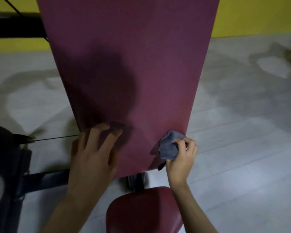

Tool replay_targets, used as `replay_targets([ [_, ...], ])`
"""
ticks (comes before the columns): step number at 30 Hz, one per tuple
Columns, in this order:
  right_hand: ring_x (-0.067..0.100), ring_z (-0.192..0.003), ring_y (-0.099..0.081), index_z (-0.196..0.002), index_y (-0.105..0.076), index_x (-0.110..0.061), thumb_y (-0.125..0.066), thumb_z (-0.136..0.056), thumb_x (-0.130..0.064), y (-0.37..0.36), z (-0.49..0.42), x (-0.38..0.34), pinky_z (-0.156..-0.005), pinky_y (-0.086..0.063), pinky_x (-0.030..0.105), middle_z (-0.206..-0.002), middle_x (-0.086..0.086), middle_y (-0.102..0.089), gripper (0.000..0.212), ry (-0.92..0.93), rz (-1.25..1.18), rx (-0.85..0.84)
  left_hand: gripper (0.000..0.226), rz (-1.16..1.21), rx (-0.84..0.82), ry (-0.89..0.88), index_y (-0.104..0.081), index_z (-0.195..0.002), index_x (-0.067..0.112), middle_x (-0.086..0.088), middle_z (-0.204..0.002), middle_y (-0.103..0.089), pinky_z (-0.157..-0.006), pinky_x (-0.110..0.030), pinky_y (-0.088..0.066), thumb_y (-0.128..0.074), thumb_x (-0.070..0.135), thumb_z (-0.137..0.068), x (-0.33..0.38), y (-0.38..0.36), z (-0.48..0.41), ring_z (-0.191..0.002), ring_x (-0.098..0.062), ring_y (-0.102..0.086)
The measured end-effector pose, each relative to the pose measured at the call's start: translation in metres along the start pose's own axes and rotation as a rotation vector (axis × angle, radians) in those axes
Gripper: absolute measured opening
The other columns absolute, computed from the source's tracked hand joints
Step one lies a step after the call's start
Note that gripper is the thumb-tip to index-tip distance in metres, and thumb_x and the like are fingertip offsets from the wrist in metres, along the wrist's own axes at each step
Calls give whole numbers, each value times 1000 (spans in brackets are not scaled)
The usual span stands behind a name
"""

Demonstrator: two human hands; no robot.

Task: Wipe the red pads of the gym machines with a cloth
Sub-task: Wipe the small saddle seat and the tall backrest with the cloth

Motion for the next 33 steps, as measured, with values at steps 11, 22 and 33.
replay_targets([
  [11, 28, -92, -59, -117, -47, -7, -62, -88, 7, -56, 83, 77, -79, -47, 39, -114, 13, -54, 35, -963, -168, 14, 41, 60, -28, 5, -69, -125, 16, -9, -134, -54, -87, -56, -50, -55, 12, -87, -16, -19, 18, -111, -37, -48],
  [22, 25, -97, -65, -119, -58, -15, -70, -88, -16, -29, 50, 39, -87, -50, 34, -106, 7, -68, 34, -1111, -393, 1, 40, 43, -65, -7, -69, -124, 15, -10, -129, -56, -81, -55, -53, -64, 1, -86, -13, -11, 12, -109, -34, -50],
  [33, 3, -78, -66, -95, -62, -22, -73, -78, -12, 79, -154, -195, -78, -51, 24, -87, -11, -70, 23, -554, -774, 259, 46, 13, -144, -28, -63, -127, 23, -2, -119, -56, -76, -46, -51, -66, 16, -83, 7, 57, -36, -96, -28, -57],
])
Point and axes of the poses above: each hand's wrist, its own z-axis away from the middle knuckle, its own y-axis out of the back of the hand, x = y × z, the point moved 4 cm from there along -z, towards the middle knuckle
